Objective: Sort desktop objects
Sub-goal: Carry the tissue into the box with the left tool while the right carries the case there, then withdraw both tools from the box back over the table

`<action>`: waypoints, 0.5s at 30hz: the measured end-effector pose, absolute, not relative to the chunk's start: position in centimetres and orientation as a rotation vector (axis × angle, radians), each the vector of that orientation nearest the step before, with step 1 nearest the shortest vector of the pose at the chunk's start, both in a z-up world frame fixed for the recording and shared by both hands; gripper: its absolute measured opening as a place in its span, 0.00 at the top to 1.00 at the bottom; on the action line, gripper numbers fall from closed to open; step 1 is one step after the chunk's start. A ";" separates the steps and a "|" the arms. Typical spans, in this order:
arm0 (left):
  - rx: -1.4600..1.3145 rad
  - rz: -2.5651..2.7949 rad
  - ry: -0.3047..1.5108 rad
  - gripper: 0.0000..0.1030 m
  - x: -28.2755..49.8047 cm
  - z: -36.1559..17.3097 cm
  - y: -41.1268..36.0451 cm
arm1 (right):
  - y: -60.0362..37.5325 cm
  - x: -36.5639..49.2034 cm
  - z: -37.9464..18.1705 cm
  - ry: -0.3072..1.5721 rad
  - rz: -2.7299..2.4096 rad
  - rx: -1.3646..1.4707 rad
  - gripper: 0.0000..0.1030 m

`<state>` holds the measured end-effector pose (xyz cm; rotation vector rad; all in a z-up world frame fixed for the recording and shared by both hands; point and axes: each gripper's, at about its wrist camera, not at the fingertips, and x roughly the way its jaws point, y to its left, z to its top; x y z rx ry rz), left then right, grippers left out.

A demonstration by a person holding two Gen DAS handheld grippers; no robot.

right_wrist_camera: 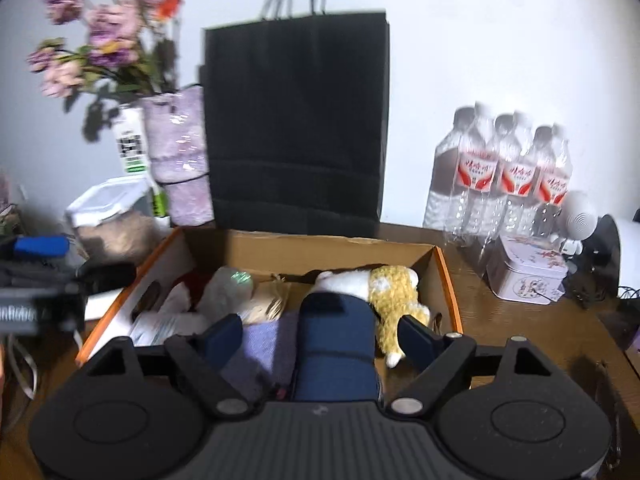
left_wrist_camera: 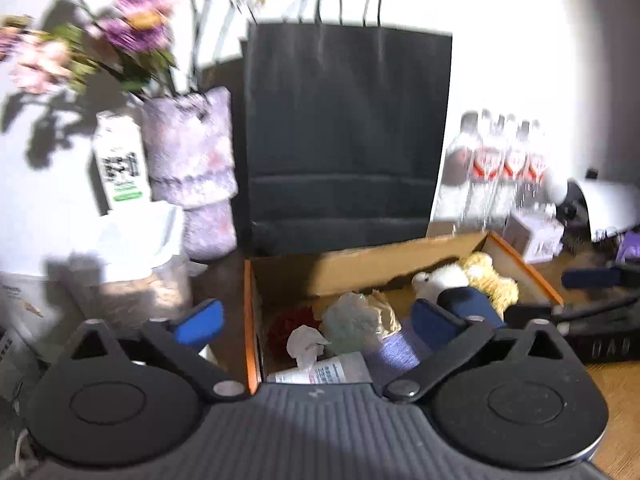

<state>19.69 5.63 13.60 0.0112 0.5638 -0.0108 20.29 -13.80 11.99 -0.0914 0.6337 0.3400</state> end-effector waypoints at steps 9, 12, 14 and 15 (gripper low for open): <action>-0.084 0.026 0.481 0.00 5.0 9.2 3.6 | -18.9 6.3 5.9 0.584 0.396 -0.077 0.18; -0.083 0.009 0.497 0.00 1.0 6.4 2.8 | -19.5 2.7 3.8 0.604 0.420 -0.089 0.18; -0.087 0.010 0.530 0.00 -0.9 4.9 2.4 | -19.9 0.9 3.0 0.612 0.433 -0.058 0.18; -0.102 0.009 0.549 0.00 -1.8 4.2 2.4 | -20.2 0.2 2.6 0.619 0.445 -0.032 0.18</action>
